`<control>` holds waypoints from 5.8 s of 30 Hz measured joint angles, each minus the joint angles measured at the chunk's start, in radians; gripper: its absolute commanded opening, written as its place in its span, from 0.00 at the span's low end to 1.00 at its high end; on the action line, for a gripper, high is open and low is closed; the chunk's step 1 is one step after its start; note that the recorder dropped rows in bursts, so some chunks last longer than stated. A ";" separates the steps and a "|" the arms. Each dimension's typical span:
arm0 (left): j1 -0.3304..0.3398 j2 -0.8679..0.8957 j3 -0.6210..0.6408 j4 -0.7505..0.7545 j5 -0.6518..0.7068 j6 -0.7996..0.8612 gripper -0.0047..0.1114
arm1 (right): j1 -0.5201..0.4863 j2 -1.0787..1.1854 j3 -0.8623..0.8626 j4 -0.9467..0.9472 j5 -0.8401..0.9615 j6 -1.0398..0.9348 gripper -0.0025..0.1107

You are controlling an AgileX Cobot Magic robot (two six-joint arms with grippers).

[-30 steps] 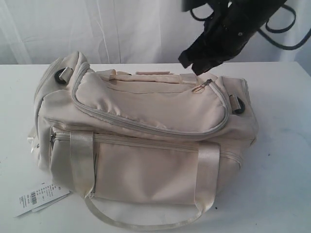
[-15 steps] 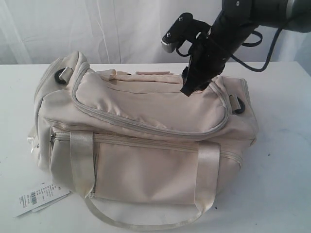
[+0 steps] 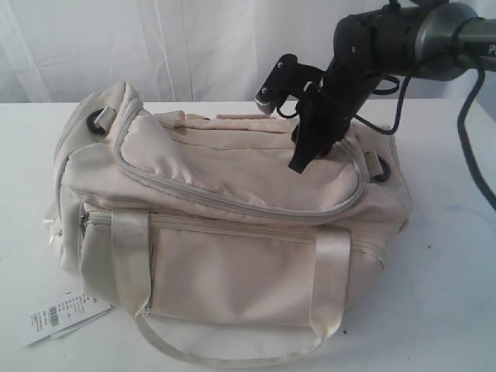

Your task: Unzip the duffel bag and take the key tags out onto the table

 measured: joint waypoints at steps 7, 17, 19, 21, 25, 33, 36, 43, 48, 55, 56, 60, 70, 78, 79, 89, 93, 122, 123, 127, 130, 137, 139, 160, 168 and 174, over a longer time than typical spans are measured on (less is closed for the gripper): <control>0.000 0.000 0.002 0.000 -0.007 -0.017 0.04 | 0.000 0.020 -0.002 -0.033 -0.009 0.021 0.02; 0.000 0.000 0.002 0.000 -0.007 -0.018 0.04 | 0.000 -0.031 -0.002 -0.132 -0.010 0.169 0.02; 0.000 0.000 0.002 0.000 -0.007 -0.018 0.04 | 0.000 -0.050 -0.002 -0.155 -0.009 0.195 0.02; 0.000 0.000 0.002 0.000 -0.007 -0.018 0.04 | 0.000 -0.071 -0.002 -0.173 -0.004 0.222 0.02; 0.000 -0.002 0.002 0.000 -0.009 -0.018 0.04 | 0.000 -0.114 -0.002 -0.180 0.009 0.261 0.02; 0.000 -0.061 0.002 0.000 -0.007 -0.018 0.04 | 0.000 -0.189 -0.002 -0.180 0.115 0.307 0.02; 0.000 -0.061 0.002 0.000 0.001 -0.018 0.04 | 0.000 -0.192 -0.002 -0.182 0.210 0.325 0.02; 0.000 0.098 -0.108 0.000 0.144 -0.023 0.04 | 0.000 -0.211 -0.002 -0.172 0.317 0.390 0.02; 0.000 0.244 -0.261 -0.020 0.231 -0.045 0.04 | 0.000 -0.235 -0.002 -0.139 0.379 0.421 0.02; 0.000 0.398 -0.405 -0.107 0.396 -0.064 0.04 | 0.000 -0.251 -0.002 -0.068 0.427 0.427 0.02; -0.004 0.431 -0.420 -0.121 0.442 -0.061 0.04 | 0.000 -0.251 -0.002 -0.067 0.432 0.427 0.02; -0.026 0.544 -0.437 -0.239 0.582 0.045 0.04 | 0.000 -0.251 -0.002 -0.066 0.435 0.429 0.02; -0.044 0.754 -0.437 -0.717 0.765 0.548 0.04 | 0.000 -0.251 -0.002 -0.026 0.437 0.429 0.02; -0.044 0.812 -0.379 -0.740 0.695 0.616 0.04 | 0.000 -0.251 -0.002 -0.016 0.439 0.429 0.02; -0.044 0.814 -0.364 -0.740 0.681 0.616 0.04 | 0.000 -0.251 -0.002 -0.016 0.439 0.429 0.02; -0.044 0.821 -0.309 -0.744 0.597 0.620 0.04 | 0.000 -0.251 -0.002 -0.016 0.441 0.429 0.02; -0.044 0.821 -0.309 -0.746 0.597 0.620 0.04 | 0.000 -0.271 0.039 -0.016 0.435 0.420 0.02; -0.044 0.821 -0.309 -0.777 0.597 0.622 0.04 | 0.000 -0.421 0.293 0.077 0.438 0.412 0.02; -0.044 0.821 -0.309 -0.777 0.597 0.622 0.04 | 0.000 -0.430 0.302 0.079 0.436 0.412 0.02; -0.044 0.821 -0.309 -0.779 0.597 0.624 0.04 | 0.000 -0.481 0.342 0.094 0.436 0.410 0.02; -0.044 0.821 -0.309 -0.781 0.597 0.624 0.04 | 0.000 -0.520 0.384 0.138 0.437 0.394 0.02; -0.044 0.821 -0.309 -0.791 0.597 0.624 0.04 | 0.000 -0.544 0.450 0.272 0.460 0.311 0.02; -0.044 0.821 -0.309 -0.796 0.597 0.624 0.04 | 0.000 -0.544 0.458 0.335 0.456 0.258 0.02; -0.044 0.821 -0.309 -0.806 0.597 0.624 0.04 | 0.000 -0.544 0.460 0.579 0.394 0.183 0.02; -0.044 0.821 -0.309 -0.808 0.597 0.624 0.04 | 0.036 -0.517 0.460 0.638 0.356 0.143 0.02; -0.044 0.821 -0.309 -0.812 0.597 0.624 0.04 | 0.120 -0.477 0.460 0.647 0.269 0.141 0.02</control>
